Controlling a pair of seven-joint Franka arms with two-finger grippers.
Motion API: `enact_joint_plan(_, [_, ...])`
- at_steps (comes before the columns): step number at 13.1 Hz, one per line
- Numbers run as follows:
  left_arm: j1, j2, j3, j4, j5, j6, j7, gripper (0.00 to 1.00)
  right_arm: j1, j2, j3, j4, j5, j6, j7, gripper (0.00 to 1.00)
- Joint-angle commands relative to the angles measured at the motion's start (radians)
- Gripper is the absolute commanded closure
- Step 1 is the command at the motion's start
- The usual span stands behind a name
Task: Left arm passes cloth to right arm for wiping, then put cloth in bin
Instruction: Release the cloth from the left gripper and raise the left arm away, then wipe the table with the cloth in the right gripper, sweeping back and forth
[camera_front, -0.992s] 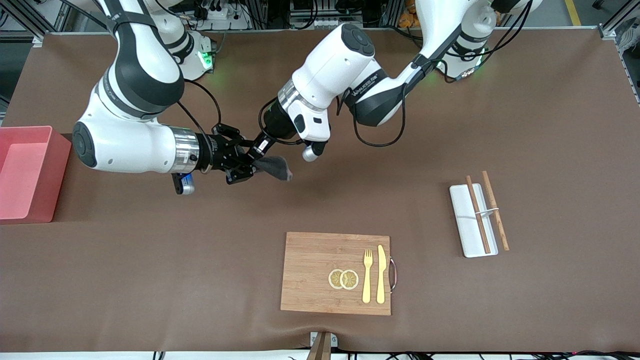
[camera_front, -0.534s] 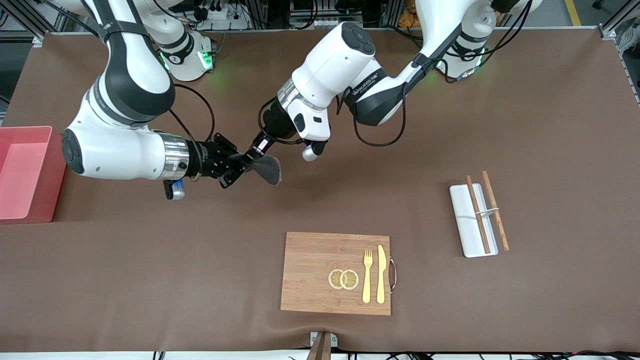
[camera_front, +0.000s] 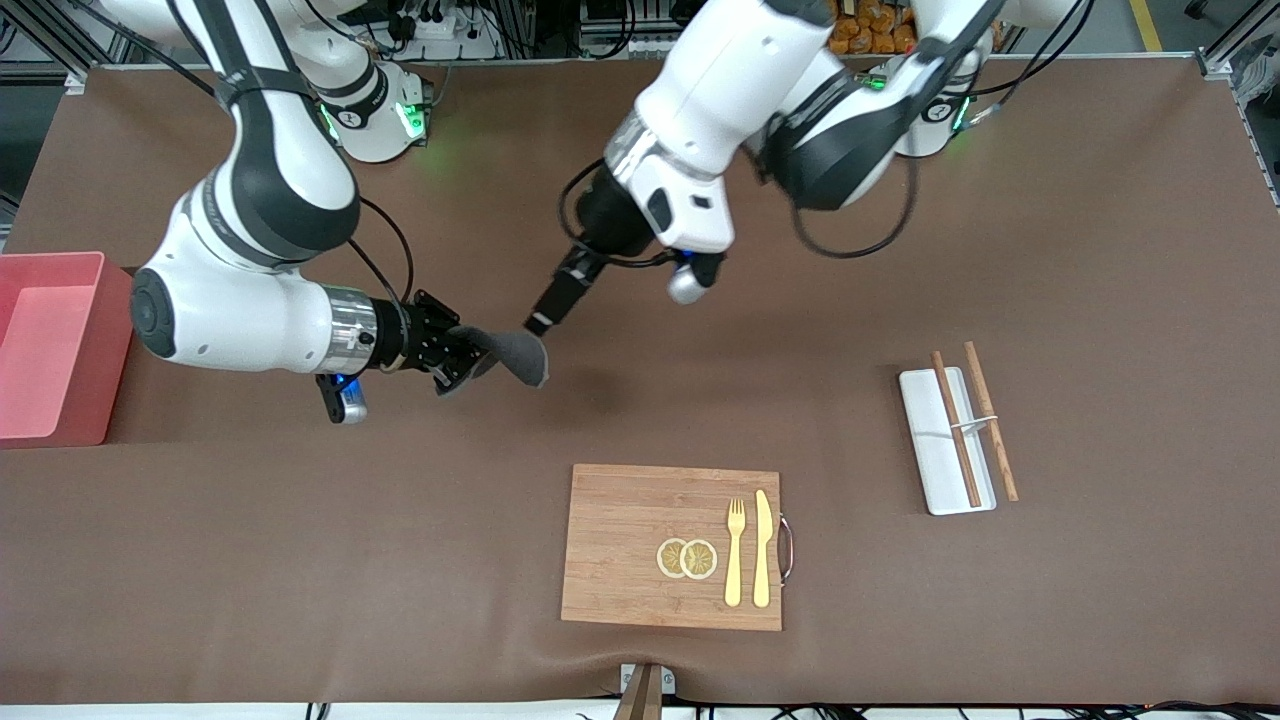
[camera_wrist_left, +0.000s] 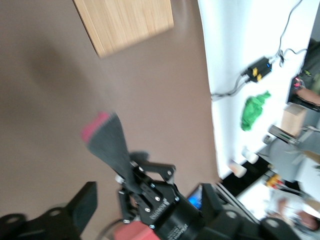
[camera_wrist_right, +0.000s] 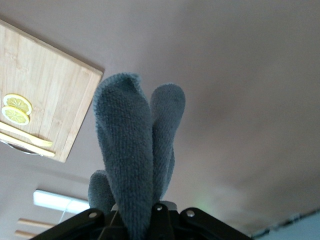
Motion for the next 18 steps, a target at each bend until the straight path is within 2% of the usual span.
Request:
enact_joint_plan(1, [0.079, -0.108, 0.002, -0.034, 0.021, -0.215, 0.188, 0.00, -0.001, 0.005, 0.002, -0.077, -0.049, 0.106, -0.162, 1.00])
enact_joint_plan(4, [0.203, -0.175, 0.002, -0.034, 0.021, -0.435, 0.508, 0.00, -0.018, 0.005, 0.000, -0.154, -0.135, 0.196, -0.267, 1.00])
enact_joint_plan(8, [0.342, -0.234, 0.002, -0.034, 0.020, -0.604, 0.857, 0.00, -0.013, 0.004, 0.000, -0.317, -0.146, 0.409, -0.366, 1.00])
enact_joint_plan(11, [0.427, -0.267, 0.002, -0.034, 0.020, -0.711, 1.038, 0.00, -0.024, 0.005, -0.002, -0.395, -0.165, 0.483, -0.464, 1.00])
enact_joint_plan(15, [0.513, -0.284, 0.002, -0.034, 0.020, -0.770, 1.186, 0.00, -0.152, -0.001, -0.003, -0.530, -0.168, 0.595, -0.797, 1.00])
enact_joint_plan(18, [0.556, -0.288, 0.002, -0.034, 0.020, -0.793, 1.265, 0.00, -0.328, 0.023, -0.002, -0.536, -0.168, 0.600, -1.138, 1.00])
